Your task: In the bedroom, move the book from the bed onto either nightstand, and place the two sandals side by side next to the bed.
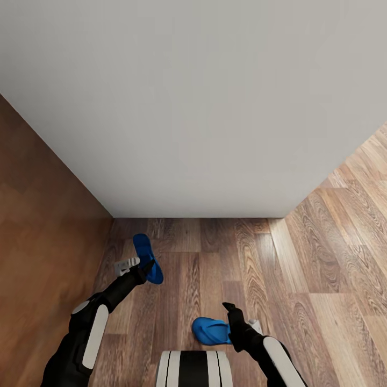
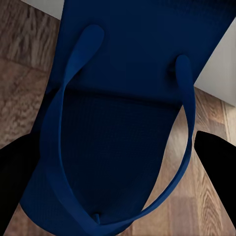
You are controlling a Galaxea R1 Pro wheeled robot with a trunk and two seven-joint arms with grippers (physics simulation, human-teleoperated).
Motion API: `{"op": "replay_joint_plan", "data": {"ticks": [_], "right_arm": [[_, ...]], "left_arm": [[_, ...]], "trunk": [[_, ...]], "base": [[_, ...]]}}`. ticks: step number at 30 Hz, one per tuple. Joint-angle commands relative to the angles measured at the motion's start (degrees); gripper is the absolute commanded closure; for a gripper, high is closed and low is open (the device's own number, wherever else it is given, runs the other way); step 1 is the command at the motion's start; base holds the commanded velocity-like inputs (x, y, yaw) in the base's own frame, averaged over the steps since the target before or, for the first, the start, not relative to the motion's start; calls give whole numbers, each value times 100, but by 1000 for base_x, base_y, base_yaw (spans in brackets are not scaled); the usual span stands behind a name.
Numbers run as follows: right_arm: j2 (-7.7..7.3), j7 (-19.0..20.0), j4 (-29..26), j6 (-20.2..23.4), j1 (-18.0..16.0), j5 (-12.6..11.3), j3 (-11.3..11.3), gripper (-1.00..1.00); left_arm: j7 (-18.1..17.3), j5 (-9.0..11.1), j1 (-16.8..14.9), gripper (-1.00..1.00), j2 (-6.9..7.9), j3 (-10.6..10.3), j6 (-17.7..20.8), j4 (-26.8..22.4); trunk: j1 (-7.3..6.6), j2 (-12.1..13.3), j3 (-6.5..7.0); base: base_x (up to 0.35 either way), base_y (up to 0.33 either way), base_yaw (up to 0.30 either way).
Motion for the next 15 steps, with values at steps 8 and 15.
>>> {"op": "replay_joint_plan", "data": {"ticks": [8, 15], "right_arm": [[-12, -54, 2, 29, -1, -921, -11, -100], [-7, -46, -2, 22, -1, -998, -12, -100]], "left_arm": [[-26, 47, -3, 100, -6, 18, 52, -3], [-25, 47, -3, 100, -7, 18, 52, -3]], "trunk": [[-1, -1, -4], [-1, -1, -4]], "base": [[0, 0, 0], [0, 0, 0]]}}
